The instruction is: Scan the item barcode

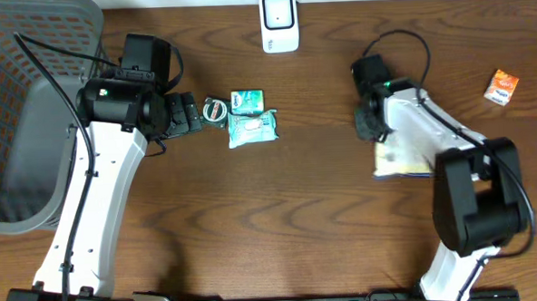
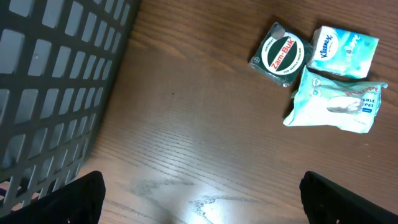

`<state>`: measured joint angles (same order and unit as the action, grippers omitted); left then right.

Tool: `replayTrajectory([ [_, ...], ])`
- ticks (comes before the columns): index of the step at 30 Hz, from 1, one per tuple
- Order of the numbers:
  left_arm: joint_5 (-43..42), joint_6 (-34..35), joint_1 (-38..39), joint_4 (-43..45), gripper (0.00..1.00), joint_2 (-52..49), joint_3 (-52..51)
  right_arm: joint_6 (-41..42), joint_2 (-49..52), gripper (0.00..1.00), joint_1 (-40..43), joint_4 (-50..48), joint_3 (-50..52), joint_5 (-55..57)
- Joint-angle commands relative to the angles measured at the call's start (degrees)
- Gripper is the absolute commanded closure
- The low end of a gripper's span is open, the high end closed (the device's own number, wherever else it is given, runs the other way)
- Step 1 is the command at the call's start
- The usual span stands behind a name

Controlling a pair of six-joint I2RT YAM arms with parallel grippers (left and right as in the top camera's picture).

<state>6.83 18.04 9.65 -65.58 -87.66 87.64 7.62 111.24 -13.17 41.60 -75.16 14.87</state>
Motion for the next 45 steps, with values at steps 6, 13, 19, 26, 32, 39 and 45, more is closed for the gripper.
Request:
replayTrajectory([
  [6, 0.9, 0.3, -0.1, -0.1, 0.01, 0.1, 0.0, 2.7, -10.4, 0.99, 2.5, -2.8, -4.0, -55.3],
  [13, 0.9, 0.3, -0.1, -0.1, 0.01, 0.1, 0.0, 6.1, -9.8, 0.99, 2.7, -5.7, 0.9, -68.4],
  [19, 0.9, 0.3, -0.1, -0.1, 0.01, 0.1, 0.0, 10.7, -9.6, 0.99, 5.0, -8.9, 9.4, -52.7],
  [26, 0.9, 0.3, -0.1, -0.1, 0.02, 0.1, 0.0, 11.0, -9.8, 0.99, 8.0, -5.0, 9.0, -43.5],
  [32, 0.9, 0.3, -0.1, -0.1, 0.02, 0.1, 0.0, 12.4, -9.8, 0.68, 4.4, -5.2, 5.6, -45.8],
  [39, 0.9, 0.3, -0.1, -0.1, 0.01, 0.1, 0.0, 17.8, -9.8, 0.08, -9.0, -12.5, 3.1, -32.0],
  [45, 0.9, 0.3, -0.1, -0.1, 0.01, 0.1, 0.0, 20.2, -9.8, 0.03, -21.4, -15.1, 0.0, -8.0],
])
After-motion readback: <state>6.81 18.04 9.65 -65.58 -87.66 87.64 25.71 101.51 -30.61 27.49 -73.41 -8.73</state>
